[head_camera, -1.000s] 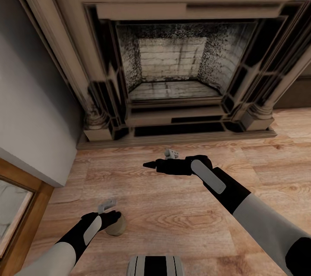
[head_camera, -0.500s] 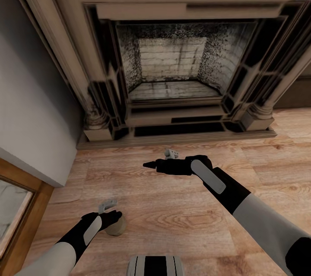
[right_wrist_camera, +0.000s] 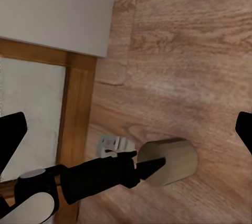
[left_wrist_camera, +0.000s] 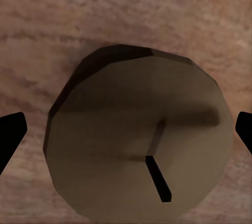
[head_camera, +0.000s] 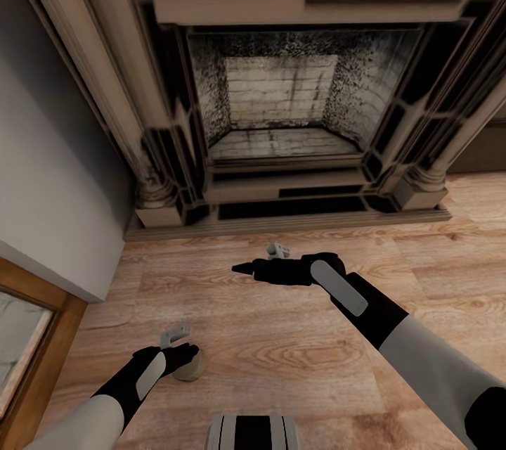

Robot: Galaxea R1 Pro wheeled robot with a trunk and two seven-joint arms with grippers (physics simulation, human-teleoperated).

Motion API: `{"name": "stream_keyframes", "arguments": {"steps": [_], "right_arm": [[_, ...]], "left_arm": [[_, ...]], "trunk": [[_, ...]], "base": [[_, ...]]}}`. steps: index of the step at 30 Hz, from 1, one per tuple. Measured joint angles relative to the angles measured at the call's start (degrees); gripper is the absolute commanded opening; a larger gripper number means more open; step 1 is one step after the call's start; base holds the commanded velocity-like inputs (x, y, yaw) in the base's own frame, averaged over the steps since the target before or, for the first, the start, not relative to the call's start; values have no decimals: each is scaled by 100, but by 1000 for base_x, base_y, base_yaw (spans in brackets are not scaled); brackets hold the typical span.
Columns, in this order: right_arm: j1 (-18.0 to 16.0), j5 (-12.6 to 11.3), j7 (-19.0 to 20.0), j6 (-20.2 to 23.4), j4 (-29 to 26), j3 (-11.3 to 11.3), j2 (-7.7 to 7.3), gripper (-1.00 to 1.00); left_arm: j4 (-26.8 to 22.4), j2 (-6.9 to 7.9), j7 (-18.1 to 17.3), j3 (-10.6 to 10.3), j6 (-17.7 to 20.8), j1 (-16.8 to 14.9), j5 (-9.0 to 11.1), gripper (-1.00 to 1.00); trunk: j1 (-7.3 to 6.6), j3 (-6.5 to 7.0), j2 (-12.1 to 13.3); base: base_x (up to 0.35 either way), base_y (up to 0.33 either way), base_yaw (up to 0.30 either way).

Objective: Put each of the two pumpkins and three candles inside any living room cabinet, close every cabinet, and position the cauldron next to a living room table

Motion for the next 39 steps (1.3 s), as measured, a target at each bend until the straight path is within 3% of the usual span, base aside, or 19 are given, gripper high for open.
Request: {"name": "stream_keyframes", "arguments": {"steps": [9,17,39], "right_arm": [[0,37,310,-21,-10,7,-1,100],[0,45,321,-30,-8,7,-1,100],[0,49,311,-35,9,7,6,100]], "left_arm": [[8,-2,-4,0,0,0,0,100],[27,-4,-14,-13,-4,-3,109,100],[25,-2,-57,-2,-4,0,38,100]], "trunk": [[0,0,0],[4,-44,-3],[5,-44,-3]], "base": [[0,0,0],[0,0,0],[0,0,0]]}}
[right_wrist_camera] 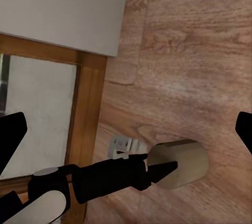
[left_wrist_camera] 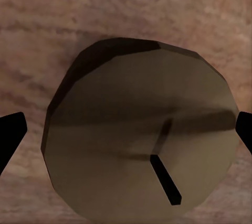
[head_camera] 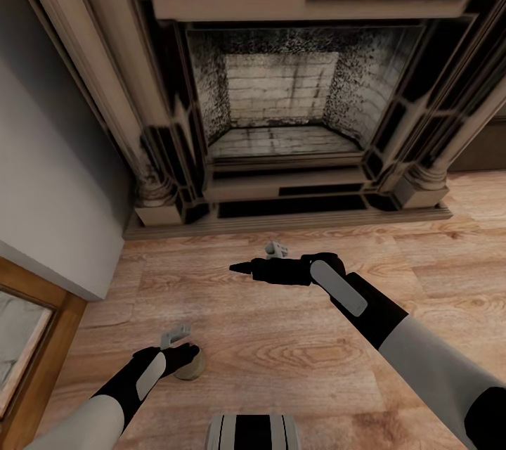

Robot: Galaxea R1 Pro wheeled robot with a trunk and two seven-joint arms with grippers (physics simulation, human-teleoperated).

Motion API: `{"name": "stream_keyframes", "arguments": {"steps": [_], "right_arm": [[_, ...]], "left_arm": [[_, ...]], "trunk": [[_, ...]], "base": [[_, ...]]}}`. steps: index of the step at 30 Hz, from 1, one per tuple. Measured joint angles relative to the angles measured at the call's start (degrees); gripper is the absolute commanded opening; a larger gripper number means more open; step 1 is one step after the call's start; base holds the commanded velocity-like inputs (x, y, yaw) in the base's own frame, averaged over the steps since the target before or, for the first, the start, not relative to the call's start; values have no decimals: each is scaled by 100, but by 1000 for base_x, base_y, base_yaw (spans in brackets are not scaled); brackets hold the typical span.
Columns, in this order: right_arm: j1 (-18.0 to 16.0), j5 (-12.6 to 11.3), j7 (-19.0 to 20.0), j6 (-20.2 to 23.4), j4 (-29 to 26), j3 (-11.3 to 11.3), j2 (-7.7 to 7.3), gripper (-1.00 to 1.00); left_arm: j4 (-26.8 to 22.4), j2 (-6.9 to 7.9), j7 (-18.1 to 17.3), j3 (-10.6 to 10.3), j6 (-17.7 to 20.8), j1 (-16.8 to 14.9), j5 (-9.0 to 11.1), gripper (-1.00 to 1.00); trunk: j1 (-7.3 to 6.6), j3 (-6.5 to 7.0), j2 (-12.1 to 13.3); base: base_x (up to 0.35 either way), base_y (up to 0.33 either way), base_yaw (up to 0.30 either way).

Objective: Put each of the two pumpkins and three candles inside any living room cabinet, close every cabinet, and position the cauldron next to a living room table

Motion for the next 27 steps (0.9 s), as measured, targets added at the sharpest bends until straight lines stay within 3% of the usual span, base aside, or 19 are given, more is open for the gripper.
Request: {"name": "stream_keyframes", "arguments": {"steps": [21,27], "right_arm": [[0,3,0,0,16,0,0,100],[0,3,0,0,18,0,-2,100]], "left_arm": [[0,2,-26,-6,5,1,-12,100],[13,7,-120,-160,5,1,-4,100]], "trunk": [[0,0,0],[0,0,0]], "base": [[0,0,0],[0,0,0]]}}
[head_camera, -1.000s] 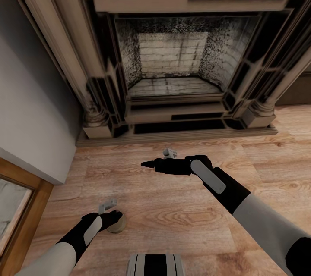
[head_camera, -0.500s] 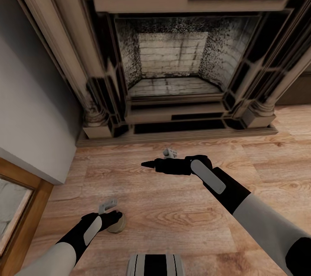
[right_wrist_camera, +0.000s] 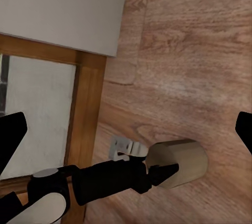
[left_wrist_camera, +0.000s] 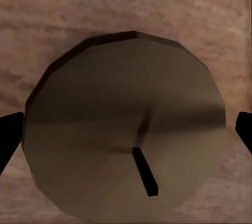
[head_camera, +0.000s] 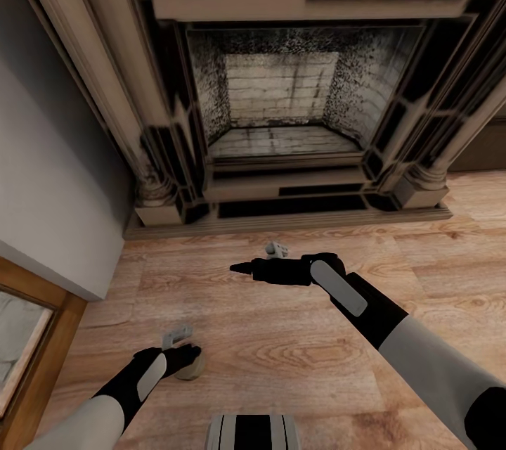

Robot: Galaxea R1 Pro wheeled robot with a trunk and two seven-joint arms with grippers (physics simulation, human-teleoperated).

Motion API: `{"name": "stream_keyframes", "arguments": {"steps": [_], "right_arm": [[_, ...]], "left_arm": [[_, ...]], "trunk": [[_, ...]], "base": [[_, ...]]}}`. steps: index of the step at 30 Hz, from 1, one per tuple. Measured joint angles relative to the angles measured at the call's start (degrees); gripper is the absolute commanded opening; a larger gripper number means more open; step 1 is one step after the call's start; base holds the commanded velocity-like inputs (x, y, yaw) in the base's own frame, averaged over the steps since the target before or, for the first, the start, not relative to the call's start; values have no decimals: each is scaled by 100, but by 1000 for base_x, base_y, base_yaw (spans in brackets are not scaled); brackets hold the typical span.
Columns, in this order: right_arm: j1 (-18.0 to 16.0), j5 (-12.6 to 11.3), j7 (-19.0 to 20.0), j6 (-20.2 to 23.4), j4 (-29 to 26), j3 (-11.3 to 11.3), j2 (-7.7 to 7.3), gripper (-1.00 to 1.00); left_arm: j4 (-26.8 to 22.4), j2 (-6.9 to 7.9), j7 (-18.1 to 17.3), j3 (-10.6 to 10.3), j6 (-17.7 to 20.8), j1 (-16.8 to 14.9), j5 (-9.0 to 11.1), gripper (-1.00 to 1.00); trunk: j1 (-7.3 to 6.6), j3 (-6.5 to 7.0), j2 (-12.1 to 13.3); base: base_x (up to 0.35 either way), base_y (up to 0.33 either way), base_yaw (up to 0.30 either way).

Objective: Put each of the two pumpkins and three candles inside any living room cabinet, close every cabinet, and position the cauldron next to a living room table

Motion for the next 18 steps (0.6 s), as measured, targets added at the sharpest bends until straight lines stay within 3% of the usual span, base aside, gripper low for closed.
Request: {"name": "stream_keyframes", "arguments": {"steps": [6,18], "right_arm": [[0,6,0,0,2,0,3,100],[0,5,0,0,6,0,1,100]], "left_arm": [[5,-2,-5,-19,0,0,-10,100],[3,2,-5,-20,0,0,-18,100]], "trunk": [[8,-66,-4],[8,-66,-4]], "base": [[0,0,0],[0,0,0]]}}
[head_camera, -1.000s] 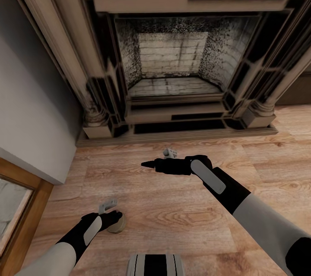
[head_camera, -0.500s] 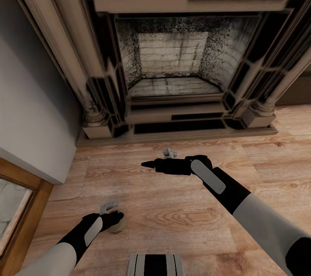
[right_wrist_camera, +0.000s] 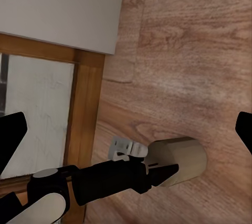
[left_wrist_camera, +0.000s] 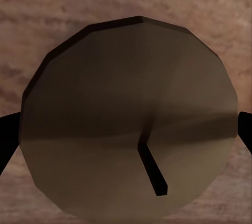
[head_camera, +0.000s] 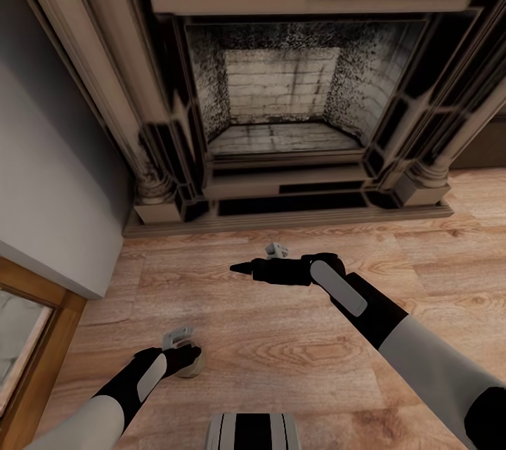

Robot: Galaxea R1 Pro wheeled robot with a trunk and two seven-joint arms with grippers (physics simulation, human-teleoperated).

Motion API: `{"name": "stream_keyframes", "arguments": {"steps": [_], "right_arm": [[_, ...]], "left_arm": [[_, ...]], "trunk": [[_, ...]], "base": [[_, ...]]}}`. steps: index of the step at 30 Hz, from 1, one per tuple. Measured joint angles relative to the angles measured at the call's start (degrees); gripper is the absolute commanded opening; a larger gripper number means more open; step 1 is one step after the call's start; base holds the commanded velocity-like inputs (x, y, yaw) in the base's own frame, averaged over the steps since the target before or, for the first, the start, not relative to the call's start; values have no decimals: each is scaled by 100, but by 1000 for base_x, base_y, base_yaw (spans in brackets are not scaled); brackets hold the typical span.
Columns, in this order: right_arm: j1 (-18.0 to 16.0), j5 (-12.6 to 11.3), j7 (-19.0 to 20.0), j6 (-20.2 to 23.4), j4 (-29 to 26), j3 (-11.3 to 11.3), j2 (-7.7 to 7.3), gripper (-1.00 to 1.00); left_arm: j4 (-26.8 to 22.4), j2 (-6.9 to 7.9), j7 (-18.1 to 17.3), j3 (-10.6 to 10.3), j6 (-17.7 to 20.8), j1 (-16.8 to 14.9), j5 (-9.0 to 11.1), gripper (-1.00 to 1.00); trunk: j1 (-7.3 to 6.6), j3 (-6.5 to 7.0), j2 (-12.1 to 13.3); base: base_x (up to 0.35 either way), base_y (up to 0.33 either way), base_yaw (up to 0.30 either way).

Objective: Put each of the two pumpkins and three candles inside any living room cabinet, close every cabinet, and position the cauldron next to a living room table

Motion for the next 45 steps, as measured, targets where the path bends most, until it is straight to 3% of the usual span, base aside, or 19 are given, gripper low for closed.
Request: {"name": "stream_keyframes", "arguments": {"steps": [1,34,45], "right_arm": [[0,0,0,0,1,0,1,100],[0,0,-44,-6,38,8,-1,100],[0,-17,-51,-54,56,3,-6,100]], "left_arm": [[0,0,1,2,0,0,1,-100],[9,45,-1,25,-10,-1,78,-100],[6,73,1,57,-1,-1,38,-100]], "trunk": [[0,0,0],[0,0,0],[-29,243,14]], "base": [[0,0,0],[0,0,0],[0,0,0]]}}
